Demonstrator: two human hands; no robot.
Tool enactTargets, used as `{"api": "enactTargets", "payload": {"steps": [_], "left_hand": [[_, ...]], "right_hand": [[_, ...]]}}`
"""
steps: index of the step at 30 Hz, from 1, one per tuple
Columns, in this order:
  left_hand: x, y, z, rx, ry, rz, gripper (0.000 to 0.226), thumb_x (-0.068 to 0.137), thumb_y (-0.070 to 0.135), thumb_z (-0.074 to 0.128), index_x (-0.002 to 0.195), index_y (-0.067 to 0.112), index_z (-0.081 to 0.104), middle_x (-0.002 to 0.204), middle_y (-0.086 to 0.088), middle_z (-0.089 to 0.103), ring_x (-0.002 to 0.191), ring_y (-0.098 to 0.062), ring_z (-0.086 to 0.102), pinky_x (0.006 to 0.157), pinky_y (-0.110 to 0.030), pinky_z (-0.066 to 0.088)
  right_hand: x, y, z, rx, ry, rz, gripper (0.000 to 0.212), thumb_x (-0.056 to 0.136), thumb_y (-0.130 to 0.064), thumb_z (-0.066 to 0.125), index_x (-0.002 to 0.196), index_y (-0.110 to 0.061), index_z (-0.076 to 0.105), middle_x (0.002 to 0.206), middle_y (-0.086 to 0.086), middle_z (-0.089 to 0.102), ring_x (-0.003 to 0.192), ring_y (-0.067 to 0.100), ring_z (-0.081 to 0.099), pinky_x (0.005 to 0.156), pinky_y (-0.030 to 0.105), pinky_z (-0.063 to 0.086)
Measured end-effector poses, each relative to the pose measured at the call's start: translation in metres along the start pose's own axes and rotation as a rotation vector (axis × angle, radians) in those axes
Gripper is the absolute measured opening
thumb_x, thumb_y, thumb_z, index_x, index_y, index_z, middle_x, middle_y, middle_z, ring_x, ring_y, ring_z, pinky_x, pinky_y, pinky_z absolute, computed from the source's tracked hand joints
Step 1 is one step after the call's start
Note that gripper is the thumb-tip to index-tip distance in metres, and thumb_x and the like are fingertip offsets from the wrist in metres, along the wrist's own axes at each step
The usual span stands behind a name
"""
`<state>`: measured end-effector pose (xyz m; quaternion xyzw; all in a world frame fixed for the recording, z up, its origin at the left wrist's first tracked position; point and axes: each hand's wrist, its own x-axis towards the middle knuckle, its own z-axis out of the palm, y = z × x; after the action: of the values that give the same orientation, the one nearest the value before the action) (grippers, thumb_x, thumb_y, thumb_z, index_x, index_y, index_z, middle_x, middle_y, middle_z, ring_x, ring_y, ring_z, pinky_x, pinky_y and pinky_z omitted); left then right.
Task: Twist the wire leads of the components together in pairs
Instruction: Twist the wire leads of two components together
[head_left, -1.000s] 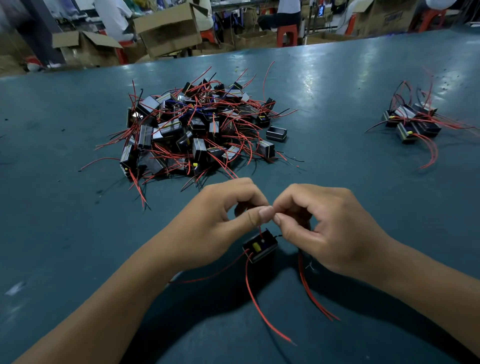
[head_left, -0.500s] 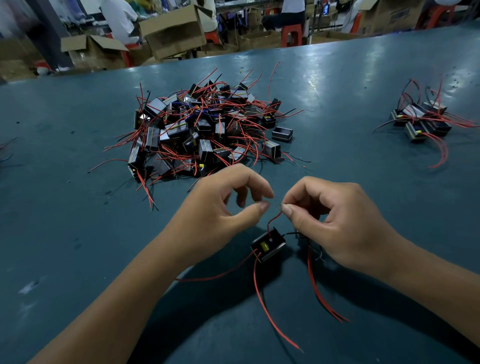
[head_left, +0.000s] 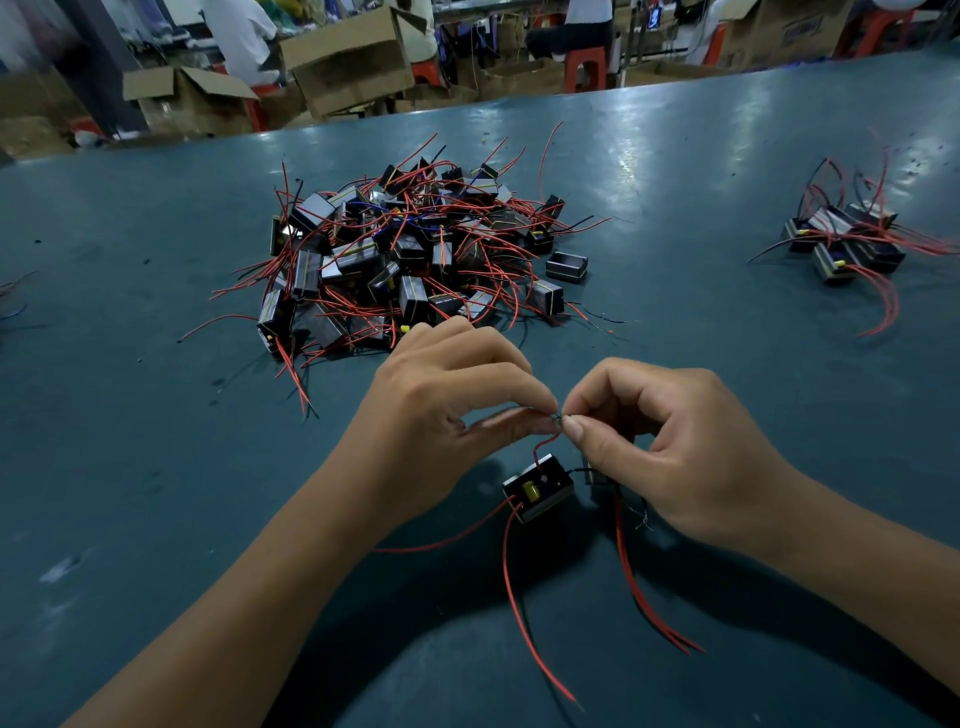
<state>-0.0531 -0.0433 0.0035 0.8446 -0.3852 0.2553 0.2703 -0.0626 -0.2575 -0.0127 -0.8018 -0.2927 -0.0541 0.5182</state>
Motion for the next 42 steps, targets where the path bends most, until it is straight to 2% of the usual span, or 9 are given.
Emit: {"api": "enactTargets", "payload": {"steps": [8, 16, 30, 34, 38, 40, 42], "left_hand": [[0.001, 0.000, -0.002, -0.019, -0.065, -0.012, 0.011, 0.085, 0.030, 0.076, 0.084, 0.019, 0.077, 0.089, 0.004, 0.065, 0.082, -0.022, 0.058, 0.072, -0.050, 0.044], [0.001, 0.000, -0.001, -0.108, -0.107, -0.061, 0.011, 0.083, 0.027, 0.078, 0.085, 0.016, 0.075, 0.089, 0.006, 0.065, 0.085, -0.023, 0.059, 0.077, -0.048, 0.046], [0.002, 0.002, 0.002, 0.027, -0.142, 0.014, 0.016, 0.099, 0.024, 0.058, 0.097, 0.013, 0.069, 0.097, 0.000, 0.061, 0.089, -0.022, 0.055, 0.075, -0.045, 0.047], [0.001, 0.010, 0.003, -0.080, -0.166, -0.098, 0.015, 0.101, 0.024, 0.054, 0.096, 0.013, 0.063, 0.094, 0.006, 0.054, 0.086, -0.016, 0.051, 0.077, -0.034, 0.045], [0.001, 0.017, 0.004, -0.306, -0.192, -0.323, 0.014, 0.101, 0.022, 0.054, 0.090, 0.014, 0.060, 0.079, 0.014, 0.052, 0.071, -0.004, 0.048, 0.068, -0.012, 0.035], [0.003, 0.020, 0.006, -0.481, -0.213, -0.478, 0.016, 0.098, 0.025, 0.056, 0.087, 0.014, 0.061, 0.069, 0.017, 0.051, 0.061, -0.001, 0.041, 0.060, -0.012, 0.032], [0.003, 0.023, 0.010, -0.587, -0.205, -0.610, 0.018, 0.099, 0.024, 0.057, 0.084, 0.014, 0.062, 0.067, 0.013, 0.048, 0.061, -0.004, 0.038, 0.058, -0.017, 0.032]], "right_hand": [[0.000, -0.002, -0.001, -0.092, -0.025, -0.062, 0.007, 0.088, -0.018, 0.064, 0.081, -0.019, 0.065, 0.065, -0.005, 0.061, 0.058, 0.019, 0.058, 0.057, 0.038, 0.047], [0.001, -0.001, -0.001, -0.140, -0.023, -0.098, 0.005, 0.088, -0.018, 0.065, 0.082, -0.017, 0.065, 0.066, -0.007, 0.061, 0.060, 0.017, 0.059, 0.057, 0.034, 0.047], [0.001, 0.002, 0.000, -0.046, -0.001, -0.020, 0.006, 0.088, -0.020, 0.064, 0.082, -0.018, 0.065, 0.064, -0.001, 0.062, 0.056, 0.018, 0.056, 0.058, 0.041, 0.047], [0.001, 0.000, 0.001, -0.051, 0.023, -0.030, 0.008, 0.089, -0.021, 0.064, 0.081, -0.018, 0.064, 0.062, 0.002, 0.059, 0.054, 0.020, 0.054, 0.056, 0.042, 0.045], [0.001, -0.001, 0.001, -0.070, 0.064, -0.030, 0.009, 0.088, -0.022, 0.065, 0.080, -0.017, 0.064, 0.061, 0.003, 0.059, 0.054, 0.021, 0.053, 0.054, 0.039, 0.043], [0.000, -0.002, 0.002, -0.087, 0.069, -0.023, 0.009, 0.088, -0.021, 0.065, 0.079, -0.018, 0.064, 0.061, 0.002, 0.058, 0.054, 0.019, 0.053, 0.053, 0.035, 0.043], [0.000, -0.001, 0.003, -0.111, 0.065, -0.021, 0.010, 0.088, -0.018, 0.067, 0.079, -0.018, 0.064, 0.060, 0.000, 0.058, 0.054, 0.016, 0.052, 0.052, 0.028, 0.042]]}}
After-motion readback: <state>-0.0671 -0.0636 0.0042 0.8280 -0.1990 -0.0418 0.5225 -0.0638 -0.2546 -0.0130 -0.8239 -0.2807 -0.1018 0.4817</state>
